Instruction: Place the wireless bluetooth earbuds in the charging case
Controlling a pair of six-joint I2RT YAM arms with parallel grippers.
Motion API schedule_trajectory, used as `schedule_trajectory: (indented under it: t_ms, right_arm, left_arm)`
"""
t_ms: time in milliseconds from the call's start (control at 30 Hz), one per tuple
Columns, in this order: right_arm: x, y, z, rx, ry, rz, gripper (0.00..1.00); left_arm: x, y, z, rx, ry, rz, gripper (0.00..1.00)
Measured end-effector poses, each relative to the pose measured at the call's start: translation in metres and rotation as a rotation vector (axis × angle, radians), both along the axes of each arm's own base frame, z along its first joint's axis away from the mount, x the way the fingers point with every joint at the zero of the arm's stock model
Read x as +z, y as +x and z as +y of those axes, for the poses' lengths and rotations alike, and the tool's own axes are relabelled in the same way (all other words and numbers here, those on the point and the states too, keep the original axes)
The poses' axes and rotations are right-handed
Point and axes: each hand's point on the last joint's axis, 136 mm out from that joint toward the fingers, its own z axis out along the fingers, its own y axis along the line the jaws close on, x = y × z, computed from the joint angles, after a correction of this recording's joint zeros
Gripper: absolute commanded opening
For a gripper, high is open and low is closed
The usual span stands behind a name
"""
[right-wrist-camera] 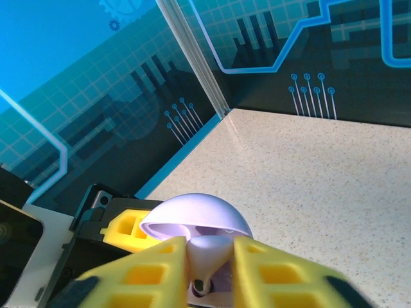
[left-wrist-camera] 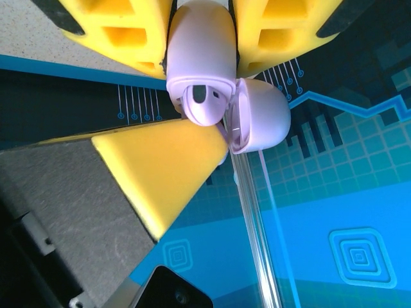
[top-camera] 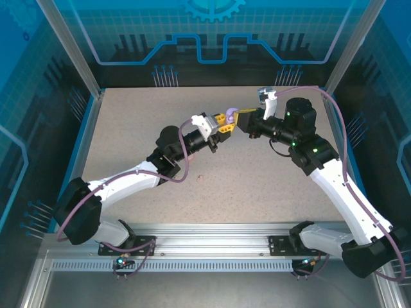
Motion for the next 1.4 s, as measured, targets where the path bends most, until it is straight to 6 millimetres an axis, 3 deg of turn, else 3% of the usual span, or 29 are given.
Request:
schedule_trajectory:
  t_ms: [233,400,667,800,900,1067,1200,1400]
  right_arm:
    - [-0.001,0.003,-0.004,-0.037,0.003,0.019,0.48]
    - [0.012,0.002,-0.006,-0.052,0.034,0.02,0.66]
    - [0.056,-0.004,-0.023,-0.095,0.105,-0.017,0.7]
    - [0.065,0.007,-0.028,-0.123,0.079,0.03,0.7]
    - [0.047,0.029,-0.027,-0.14,0.022,0.12,0.69]
    - [-0.024,0.06,-0.014,-0.131,-0.092,0.331,0.68]
    - [-0.071,0.072,-0.01,-0.129,-0.167,0.459,0.65]
    - [-0.076,0.072,-0.005,-0.101,-0.203,0.48,0.63]
  left_arm:
    - [0.0,0.0,0.0,0.002,0.0,0.001,0.0]
    - [0.0,0.0,0.0,0.002,-0.002,0.0,0.0]
    - [-0.006,0.001,0.0,-0.002,-0.004,0.025,0.0]
    - [-0.021,0.001,0.0,-0.003,0.012,0.053,0.0]
    - [-0.034,0.0,0.0,-0.003,0.032,0.076,0.0]
    - [-0.044,-0.001,0.001,-0.004,0.045,0.094,0.0]
    - [-0.046,-0.001,0.001,-0.01,0.04,0.113,0.0]
    - [-0.05,-0.001,0.0,-0.011,0.048,0.133,0.0]
